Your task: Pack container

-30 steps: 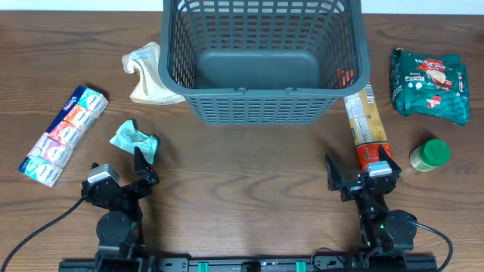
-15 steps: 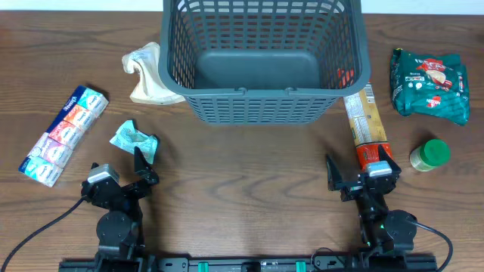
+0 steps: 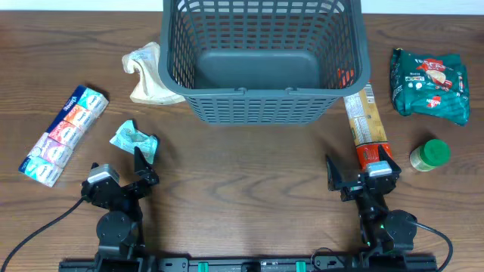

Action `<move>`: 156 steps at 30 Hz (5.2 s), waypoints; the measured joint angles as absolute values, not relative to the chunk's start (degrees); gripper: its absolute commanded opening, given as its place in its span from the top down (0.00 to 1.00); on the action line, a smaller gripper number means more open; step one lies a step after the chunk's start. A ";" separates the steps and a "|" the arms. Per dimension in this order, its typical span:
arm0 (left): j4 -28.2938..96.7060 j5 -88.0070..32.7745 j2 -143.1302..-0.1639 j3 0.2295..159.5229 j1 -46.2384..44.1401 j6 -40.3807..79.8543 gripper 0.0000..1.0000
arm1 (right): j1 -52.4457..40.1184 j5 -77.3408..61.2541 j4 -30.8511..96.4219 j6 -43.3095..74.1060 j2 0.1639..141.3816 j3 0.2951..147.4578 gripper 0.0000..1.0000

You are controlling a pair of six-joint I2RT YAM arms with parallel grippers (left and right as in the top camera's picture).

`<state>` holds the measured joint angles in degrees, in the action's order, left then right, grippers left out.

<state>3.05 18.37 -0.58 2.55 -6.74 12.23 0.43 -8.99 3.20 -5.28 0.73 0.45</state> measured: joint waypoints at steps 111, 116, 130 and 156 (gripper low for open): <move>2.90 18.37 -0.58 2.46 -6.74 12.25 0.01 | 10.81 -0.67 61.36 -11.00 124.31 100.07 0.04; 2.90 18.37 -0.58 2.46 -6.74 12.25 0.01 | 10.83 -0.67 56.66 -10.74 124.33 95.15 0.03; 2.90 18.37 -0.58 2.46 -6.74 12.25 0.01 | 10.85 -0.64 51.96 -10.61 123.61 88.66 0.34; 2.90 18.37 -0.58 2.46 -6.74 12.25 0.01 | 11.40 -2.81 54.19 -6.70 121.60 89.45 0.99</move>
<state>2.90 18.37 -0.58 2.46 -6.74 12.25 11.40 -2.81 54.19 -6.70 121.60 89.45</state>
